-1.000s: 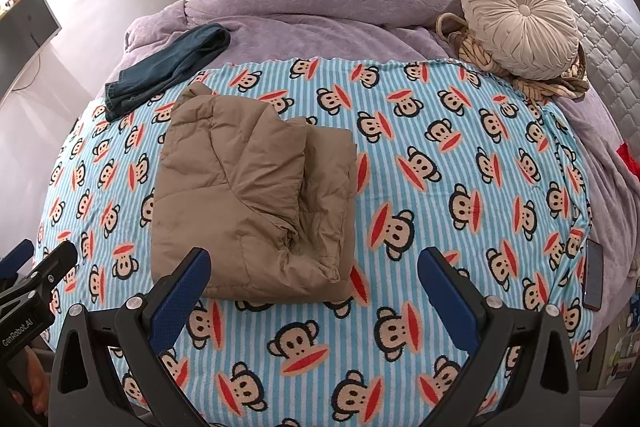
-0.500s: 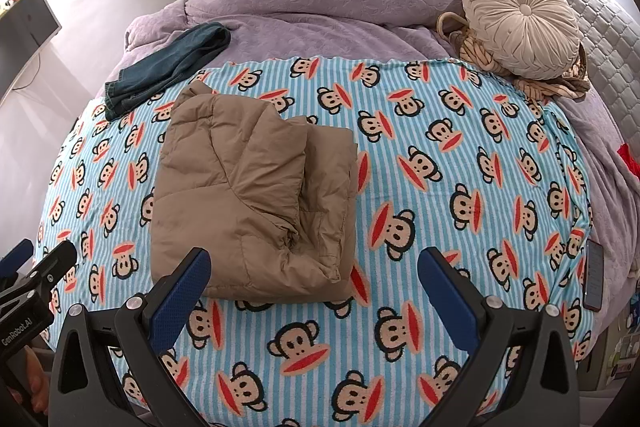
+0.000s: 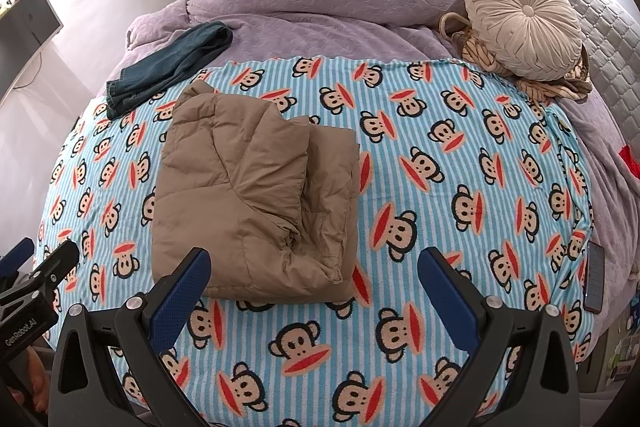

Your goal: Fold large clothes

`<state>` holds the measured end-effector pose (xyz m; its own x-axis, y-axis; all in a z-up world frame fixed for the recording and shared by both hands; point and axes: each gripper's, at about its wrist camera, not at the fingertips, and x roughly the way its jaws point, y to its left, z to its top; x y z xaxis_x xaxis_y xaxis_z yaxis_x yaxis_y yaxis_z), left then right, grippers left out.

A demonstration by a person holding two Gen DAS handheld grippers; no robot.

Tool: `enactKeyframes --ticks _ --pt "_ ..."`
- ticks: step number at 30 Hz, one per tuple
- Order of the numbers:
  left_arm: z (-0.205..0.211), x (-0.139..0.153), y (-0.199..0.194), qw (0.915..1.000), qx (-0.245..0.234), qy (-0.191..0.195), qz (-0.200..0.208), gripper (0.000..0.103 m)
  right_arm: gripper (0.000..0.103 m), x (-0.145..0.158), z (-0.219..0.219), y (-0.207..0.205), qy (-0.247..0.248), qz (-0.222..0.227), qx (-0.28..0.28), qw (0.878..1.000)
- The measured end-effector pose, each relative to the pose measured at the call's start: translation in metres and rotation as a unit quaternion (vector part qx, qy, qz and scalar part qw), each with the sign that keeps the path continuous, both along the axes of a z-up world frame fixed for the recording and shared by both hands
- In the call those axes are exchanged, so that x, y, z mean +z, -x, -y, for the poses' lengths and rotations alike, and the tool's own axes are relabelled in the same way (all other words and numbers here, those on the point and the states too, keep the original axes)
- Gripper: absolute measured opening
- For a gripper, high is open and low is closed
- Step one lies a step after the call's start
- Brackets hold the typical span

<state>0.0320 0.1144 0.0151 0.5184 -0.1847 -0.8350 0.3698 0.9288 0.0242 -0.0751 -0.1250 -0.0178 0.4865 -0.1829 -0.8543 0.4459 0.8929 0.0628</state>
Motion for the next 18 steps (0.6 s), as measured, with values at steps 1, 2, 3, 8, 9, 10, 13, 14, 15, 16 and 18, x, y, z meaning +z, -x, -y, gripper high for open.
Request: enactKeyframes --ticks 1,2,3,8,9,10,13,14,15,16,18 --pt "-0.0001 -0.0003 -0.0003 1.0000 -0.001 0.000 -0.001 0.103 0.103 0.0001 0.0000 -0.0001 0.000 0.000 0.000 1.000" --pt "-0.0003 -0.0005 -0.0006 1.0000 -0.003 0.001 -0.001 0.103 0.103 0.0005 -0.0001 -0.0002 0.000 0.000 0.000 1.000" --pt "-0.0001 -0.0003 -0.0020 1.0000 -0.004 0.002 -0.002 0.103 0.103 0.0009 -0.0002 -0.0004 0.000 0.000 0.000 1.000" --pt "0.0002 0.0006 -0.0041 1.0000 -0.007 0.004 0.002 0.103 0.103 0.0009 -0.0011 -0.0005 0.000 -0.001 -0.001 1.000" --pt "0.0009 0.0010 -0.0046 1.0000 -0.008 0.004 0.002 0.103 0.103 0.0009 -0.0013 -0.0005 0.000 0.000 -0.001 1.000" --pt "0.0012 0.0011 -0.0047 1.0000 -0.009 0.003 0.003 0.103 0.103 0.0001 -0.0018 -0.0005 0.000 0.000 -0.002 1.000" --pt "0.0020 0.0016 -0.0053 1.0000 -0.008 0.004 0.001 0.103 0.103 0.0004 -0.0023 0.0000 0.000 0.000 -0.004 1.000" --pt "0.0019 0.0015 -0.0056 1.0000 -0.007 0.005 0.001 0.103 0.103 0.0006 -0.0021 0.0000 0.000 -0.001 -0.004 1.000" --pt "0.0016 0.0016 -0.0056 1.0000 -0.006 0.006 0.001 0.103 0.103 0.0006 -0.0019 -0.0002 0.000 -0.001 -0.003 1.000" --pt "0.0014 0.0017 -0.0056 1.0000 -0.006 0.007 0.001 0.103 0.103 0.0000 -0.0016 -0.0005 0.000 -0.002 -0.003 1.000" --pt "0.0017 0.0023 -0.0060 1.0000 -0.006 0.006 0.004 0.103 0.103 0.0006 -0.0027 0.0010 0.000 -0.003 -0.003 1.000"
